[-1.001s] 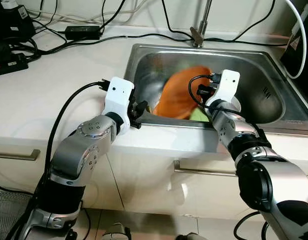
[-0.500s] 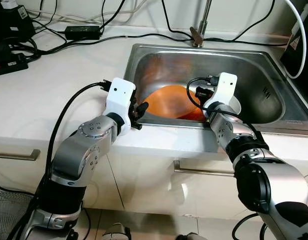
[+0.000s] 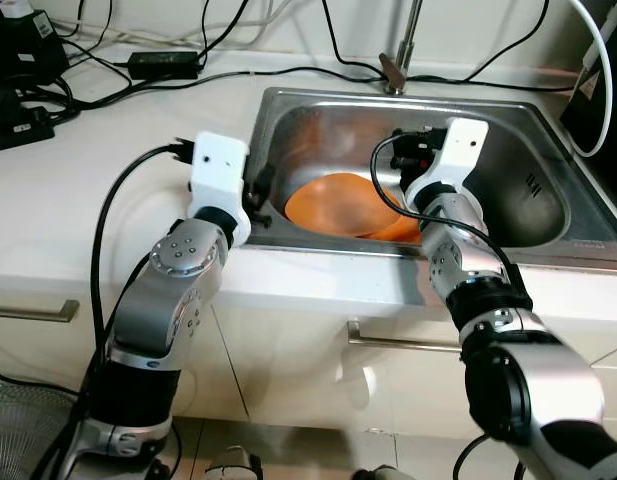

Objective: Kitchen organization

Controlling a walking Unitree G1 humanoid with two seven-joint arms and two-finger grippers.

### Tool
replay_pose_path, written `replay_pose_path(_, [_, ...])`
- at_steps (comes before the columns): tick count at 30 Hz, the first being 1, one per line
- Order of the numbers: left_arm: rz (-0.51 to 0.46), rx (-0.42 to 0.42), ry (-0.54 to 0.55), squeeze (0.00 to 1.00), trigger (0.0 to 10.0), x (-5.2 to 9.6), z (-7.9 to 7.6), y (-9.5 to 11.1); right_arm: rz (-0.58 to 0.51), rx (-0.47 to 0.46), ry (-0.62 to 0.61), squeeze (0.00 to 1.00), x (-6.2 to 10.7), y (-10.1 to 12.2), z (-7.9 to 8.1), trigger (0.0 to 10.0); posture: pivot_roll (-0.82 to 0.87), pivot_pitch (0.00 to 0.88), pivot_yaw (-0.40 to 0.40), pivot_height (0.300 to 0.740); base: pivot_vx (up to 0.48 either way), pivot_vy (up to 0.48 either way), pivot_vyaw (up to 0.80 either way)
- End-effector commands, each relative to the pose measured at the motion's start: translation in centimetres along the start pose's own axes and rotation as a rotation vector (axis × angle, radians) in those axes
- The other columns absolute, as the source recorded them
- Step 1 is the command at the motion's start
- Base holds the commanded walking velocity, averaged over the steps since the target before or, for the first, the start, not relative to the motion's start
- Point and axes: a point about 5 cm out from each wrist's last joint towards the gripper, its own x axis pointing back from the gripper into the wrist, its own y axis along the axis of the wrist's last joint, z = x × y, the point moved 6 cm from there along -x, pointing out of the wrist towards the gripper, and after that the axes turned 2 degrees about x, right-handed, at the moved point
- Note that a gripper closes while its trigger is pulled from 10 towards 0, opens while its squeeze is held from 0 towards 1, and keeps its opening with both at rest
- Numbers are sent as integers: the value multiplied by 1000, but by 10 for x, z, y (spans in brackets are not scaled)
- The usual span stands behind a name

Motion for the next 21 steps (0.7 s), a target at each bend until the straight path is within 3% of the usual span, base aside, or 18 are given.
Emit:
replay_pose_path(1, [-55, 9, 66, 0, 10000, -1, 13, 3, -54, 52, 25, 0, 9, 1, 7, 10000, 47, 55, -10, 718, 0, 0, 0])
replay_pose_path(8, [-101, -21, 124, 0, 10000, 3, 22, 4, -71, 41, 9, 0, 26, -9, 5, 10000, 36, 50, -5, 718, 0, 0, 0])
replay_pose_path(10, [-111, -29, 178, 0, 10000, 7, 31, -4, -83, 46, 0, 0, 34, -9, 4, 10000, 27, 46, -1, 718, 0, 0, 0])
replay_pose_path(17, [-151, -54, 185, 0, 10000, 9, 31, -4, -104, 62, 8, 0, 30, 0, 7, 10000, 32, 45, -11, 718, 0, 0, 0])
replay_pose_path(21, [-161, -57, 192, 0, 10000, 9, 30, -3, -106, 62, 8, 0, 28, 3, 8, 10000, 34, 51, -15, 718, 0, -373, 0])
